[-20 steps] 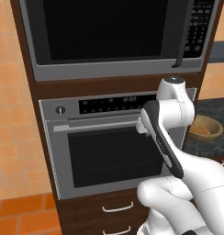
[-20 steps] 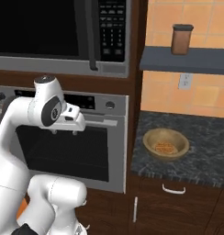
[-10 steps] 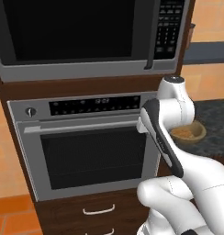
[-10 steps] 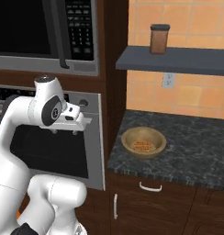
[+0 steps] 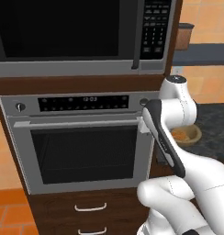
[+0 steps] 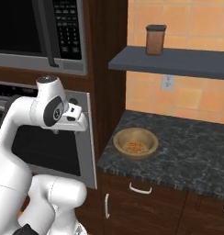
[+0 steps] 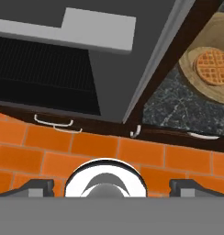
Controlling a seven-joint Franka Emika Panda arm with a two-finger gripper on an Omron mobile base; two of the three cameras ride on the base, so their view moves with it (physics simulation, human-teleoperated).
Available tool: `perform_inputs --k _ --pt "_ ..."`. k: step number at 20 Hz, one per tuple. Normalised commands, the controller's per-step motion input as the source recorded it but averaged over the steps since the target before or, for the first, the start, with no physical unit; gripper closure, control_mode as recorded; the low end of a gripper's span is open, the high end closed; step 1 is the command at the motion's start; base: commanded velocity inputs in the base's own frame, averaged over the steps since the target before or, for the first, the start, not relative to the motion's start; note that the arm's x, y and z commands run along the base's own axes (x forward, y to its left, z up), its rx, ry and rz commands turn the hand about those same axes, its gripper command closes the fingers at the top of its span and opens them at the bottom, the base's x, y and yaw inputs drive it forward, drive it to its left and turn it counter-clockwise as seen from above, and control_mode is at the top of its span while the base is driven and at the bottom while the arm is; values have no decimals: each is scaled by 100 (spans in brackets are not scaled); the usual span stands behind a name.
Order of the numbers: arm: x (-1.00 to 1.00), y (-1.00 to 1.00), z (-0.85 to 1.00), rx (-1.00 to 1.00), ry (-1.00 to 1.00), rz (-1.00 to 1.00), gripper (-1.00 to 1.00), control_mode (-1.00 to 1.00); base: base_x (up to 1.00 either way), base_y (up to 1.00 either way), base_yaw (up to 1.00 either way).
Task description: Open the microwave, place the bowl with waffle inside the microwave, then close the microwave door and turn it on.
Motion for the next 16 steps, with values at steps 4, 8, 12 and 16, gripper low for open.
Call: perform_inputs --k 4,8,12,16 --pt "0 0 0 0 0 0 -100 100 0 -18 31" --pt "0 0 0 0 0 0 -100 100 -1 -15 30" --pt "-24 -5 -3 -3 -4 13 -100 -100 -3 -5 7" --pt "-28 2 47 0 -15 1 -100 -100 0 0 0"
